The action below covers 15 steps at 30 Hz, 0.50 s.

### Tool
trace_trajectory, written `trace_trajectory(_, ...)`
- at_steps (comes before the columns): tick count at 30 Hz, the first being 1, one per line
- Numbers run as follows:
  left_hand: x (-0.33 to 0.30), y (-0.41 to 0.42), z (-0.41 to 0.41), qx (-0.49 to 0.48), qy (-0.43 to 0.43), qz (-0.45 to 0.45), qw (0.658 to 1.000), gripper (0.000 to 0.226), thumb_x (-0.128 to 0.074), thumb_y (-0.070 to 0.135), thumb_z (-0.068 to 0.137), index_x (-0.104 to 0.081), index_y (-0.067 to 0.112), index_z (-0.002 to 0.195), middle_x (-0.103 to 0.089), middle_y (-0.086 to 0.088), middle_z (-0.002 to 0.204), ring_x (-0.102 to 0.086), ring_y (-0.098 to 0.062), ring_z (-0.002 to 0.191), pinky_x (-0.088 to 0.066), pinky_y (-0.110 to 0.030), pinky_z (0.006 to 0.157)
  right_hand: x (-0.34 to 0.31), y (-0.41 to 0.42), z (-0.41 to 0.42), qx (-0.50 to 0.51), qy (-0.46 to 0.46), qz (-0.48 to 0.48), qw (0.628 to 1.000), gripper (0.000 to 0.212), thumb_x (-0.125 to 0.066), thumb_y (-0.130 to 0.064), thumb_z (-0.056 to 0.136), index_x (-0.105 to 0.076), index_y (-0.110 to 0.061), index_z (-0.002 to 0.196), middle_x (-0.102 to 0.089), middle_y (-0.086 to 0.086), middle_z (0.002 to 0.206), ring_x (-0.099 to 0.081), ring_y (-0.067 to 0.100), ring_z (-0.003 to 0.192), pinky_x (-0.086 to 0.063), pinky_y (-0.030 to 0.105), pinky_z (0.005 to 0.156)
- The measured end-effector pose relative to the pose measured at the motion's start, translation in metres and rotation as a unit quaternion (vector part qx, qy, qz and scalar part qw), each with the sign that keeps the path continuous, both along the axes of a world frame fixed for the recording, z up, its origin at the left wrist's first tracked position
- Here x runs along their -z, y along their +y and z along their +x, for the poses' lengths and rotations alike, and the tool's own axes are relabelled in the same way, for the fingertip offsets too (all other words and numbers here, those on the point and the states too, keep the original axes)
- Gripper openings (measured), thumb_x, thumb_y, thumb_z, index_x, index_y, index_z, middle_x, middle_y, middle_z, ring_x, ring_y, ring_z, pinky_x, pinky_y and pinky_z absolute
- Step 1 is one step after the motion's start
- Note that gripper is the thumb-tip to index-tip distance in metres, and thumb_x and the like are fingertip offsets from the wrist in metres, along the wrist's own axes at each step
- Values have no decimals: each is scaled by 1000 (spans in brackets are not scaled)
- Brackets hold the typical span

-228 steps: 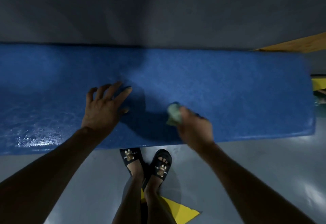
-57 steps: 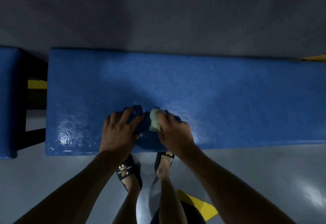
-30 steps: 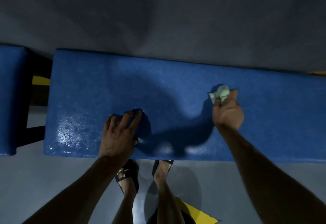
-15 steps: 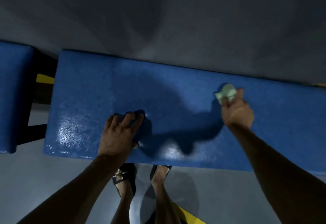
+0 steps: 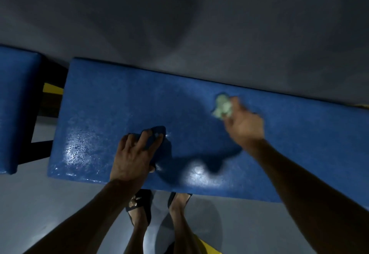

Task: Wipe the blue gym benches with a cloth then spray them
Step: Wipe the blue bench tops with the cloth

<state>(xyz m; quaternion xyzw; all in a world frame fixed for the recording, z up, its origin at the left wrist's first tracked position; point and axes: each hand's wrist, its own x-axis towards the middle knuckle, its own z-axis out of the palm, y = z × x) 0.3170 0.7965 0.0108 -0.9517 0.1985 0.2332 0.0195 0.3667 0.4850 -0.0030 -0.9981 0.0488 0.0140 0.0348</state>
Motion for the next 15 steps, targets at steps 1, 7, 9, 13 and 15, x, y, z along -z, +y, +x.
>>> trace_trajectory(1, 0, 0, 1, 0, 3, 2, 1000, 111, -93, 43, 43, -47, 30, 143, -47, -9, 138, -48, -34, 99, -39, -48, 94, -3, -23, 0, 108, 14, 13, 994, 51, -45, -43, 86, -50, -13, 128, -67, 18, 93, -66, 41, 78, -51, 41, 66)
trace_trajectory(7, -3, 0, 7, -2, 15, 1, 1000, 110, -94, 43, 37, -51, 29, 137, -45, -7, 142, -50, -34, 100, -43, -47, 91, -3, 1, 19, 383, 67, 87, 917, 60, -52, -38, 92, -32, -14, 144, -63, 22, 114, -60, 43, 104, -46, 44, 86)
trace_trajectory(9, -4, -1, 9, -4, 21, 5, 1000, 111, -93, 45, 38, -49, 29, 138, -46, -5, 143, -50, -33, 102, -41, -45, 92, 0, 50, 27, 289, 70, 89, 951, 60, -52, -40, 93, -33, -15, 144, -64, 16, 112, -62, 39, 101, -47, 42, 83)
trace_trajectory(13, -5, -1, 10, -8, 19, -1, 1000, 112, -94, 44, 32, -53, 28, 135, -48, -6, 141, -52, -33, 98, -42, -46, 90, -8, 128, 33, 8, 58, 132, 990, 39, -58, -26, 87, -48, -15, 123, -68, 10, 99, -66, 34, 83, -47, 37, 63)
trace_trajectory(15, -6, 0, 10, -7, 13, -7, 1000, 112, -95, 43, 30, -54, 27, 133, -49, -6, 140, -52, -33, 97, -43, -46, 90, -10, 118, 37, -89, 42, 80, 992, 37, -60, -26, 83, -52, -14, 117, -69, 13, 89, -67, 35, 73, -46, 35, 57)
